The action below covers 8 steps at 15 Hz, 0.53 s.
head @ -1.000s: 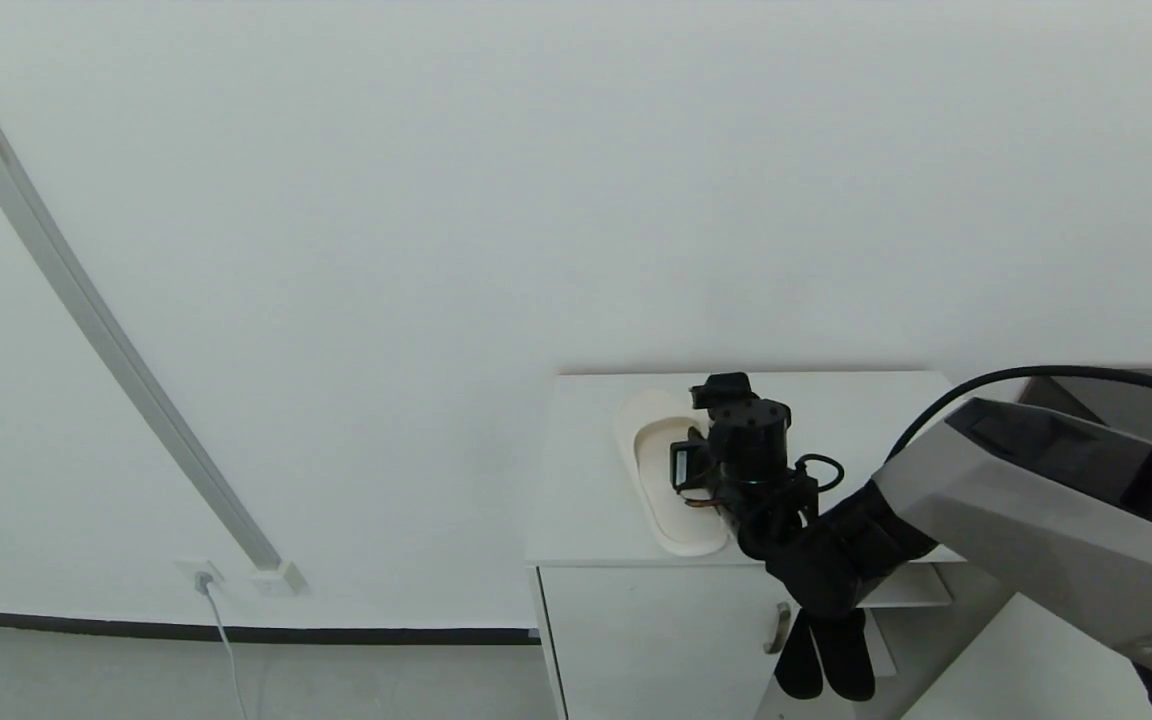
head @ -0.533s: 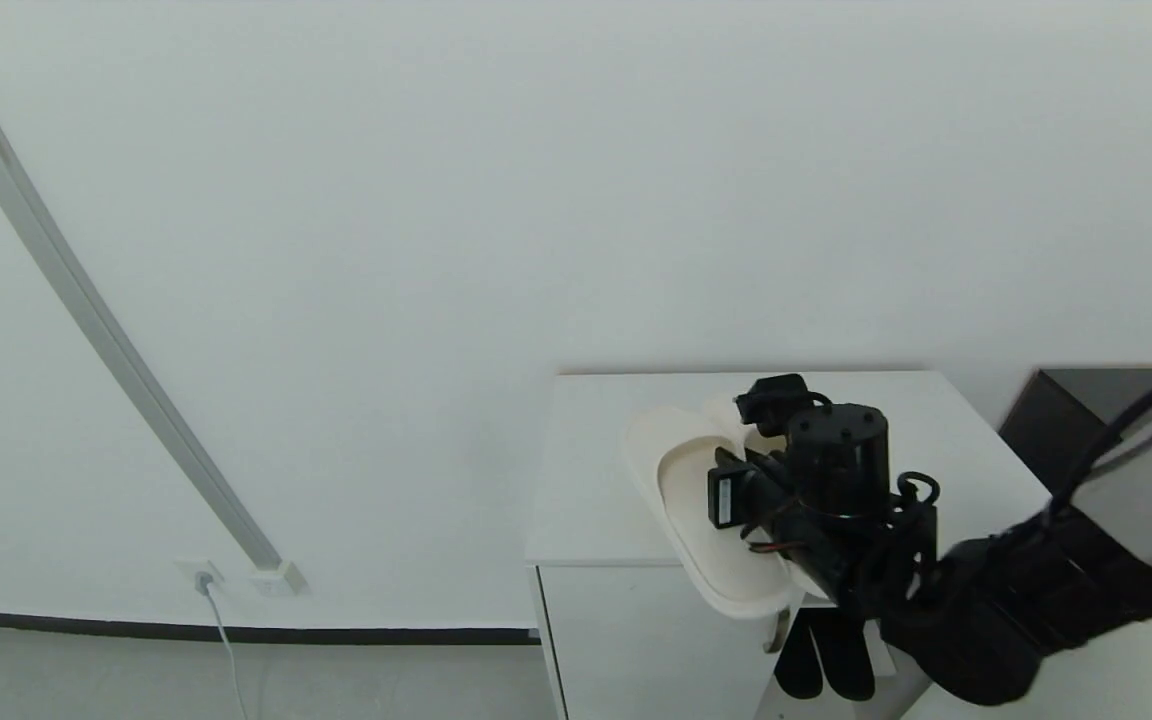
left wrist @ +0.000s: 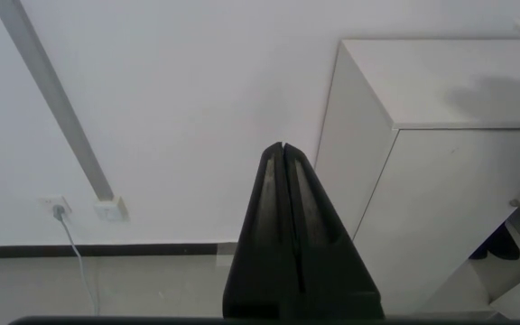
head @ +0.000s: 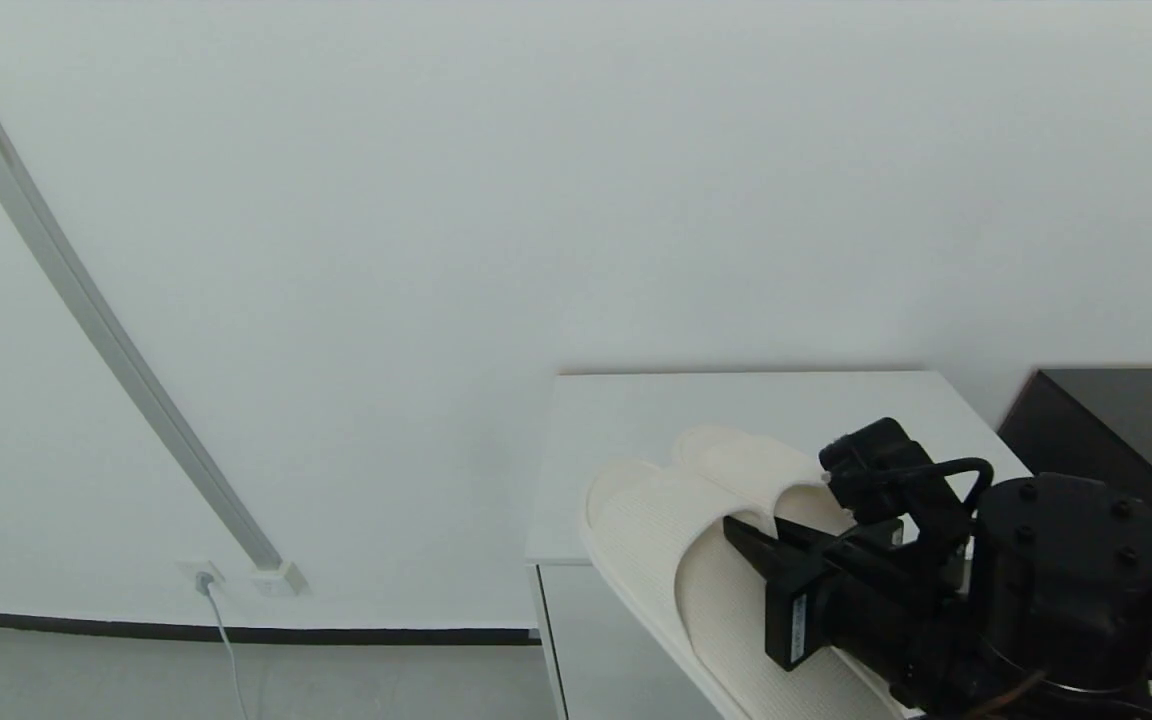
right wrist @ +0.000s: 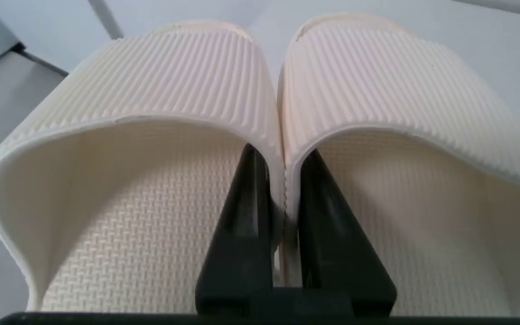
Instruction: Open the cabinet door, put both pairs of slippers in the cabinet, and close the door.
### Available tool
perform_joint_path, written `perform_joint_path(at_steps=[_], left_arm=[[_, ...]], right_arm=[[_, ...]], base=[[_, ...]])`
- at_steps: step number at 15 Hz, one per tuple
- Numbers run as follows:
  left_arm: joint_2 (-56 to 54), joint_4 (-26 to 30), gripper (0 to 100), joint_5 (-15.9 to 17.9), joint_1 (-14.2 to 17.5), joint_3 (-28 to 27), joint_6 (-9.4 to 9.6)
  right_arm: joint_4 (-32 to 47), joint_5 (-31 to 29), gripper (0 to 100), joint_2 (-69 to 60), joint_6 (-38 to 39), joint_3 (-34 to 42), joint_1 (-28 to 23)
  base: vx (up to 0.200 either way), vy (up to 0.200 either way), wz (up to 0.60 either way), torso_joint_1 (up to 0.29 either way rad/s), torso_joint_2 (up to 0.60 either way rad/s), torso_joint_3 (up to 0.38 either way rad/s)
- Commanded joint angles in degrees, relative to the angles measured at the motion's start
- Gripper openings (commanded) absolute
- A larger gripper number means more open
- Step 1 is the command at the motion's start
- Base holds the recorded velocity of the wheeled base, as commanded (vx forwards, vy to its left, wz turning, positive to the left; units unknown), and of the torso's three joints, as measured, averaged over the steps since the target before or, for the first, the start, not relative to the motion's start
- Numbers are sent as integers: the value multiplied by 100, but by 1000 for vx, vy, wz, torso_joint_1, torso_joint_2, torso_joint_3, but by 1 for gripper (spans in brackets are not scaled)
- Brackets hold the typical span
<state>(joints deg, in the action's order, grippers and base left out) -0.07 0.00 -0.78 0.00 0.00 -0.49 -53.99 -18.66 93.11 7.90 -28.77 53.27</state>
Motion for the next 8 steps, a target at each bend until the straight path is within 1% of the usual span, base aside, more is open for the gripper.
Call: perform_joint_path(at_steps=[1, 7, 8], left_arm=[[7, 0, 0, -1, 0, 0, -4], [7, 0, 0, -1, 0, -9, -13], [7, 0, 0, -1, 0, 0, -22]], right_arm=[[91, 21, 0, -355, 1, 170, 69], [117, 21, 0, -302, 1, 258, 69], [117, 21, 0, -294, 1, 249, 69]], base=[[0, 0, 0, 0, 0, 0], [0, 0, 0, 0, 0, 0], [-200, 0, 0, -2, 2, 2]])
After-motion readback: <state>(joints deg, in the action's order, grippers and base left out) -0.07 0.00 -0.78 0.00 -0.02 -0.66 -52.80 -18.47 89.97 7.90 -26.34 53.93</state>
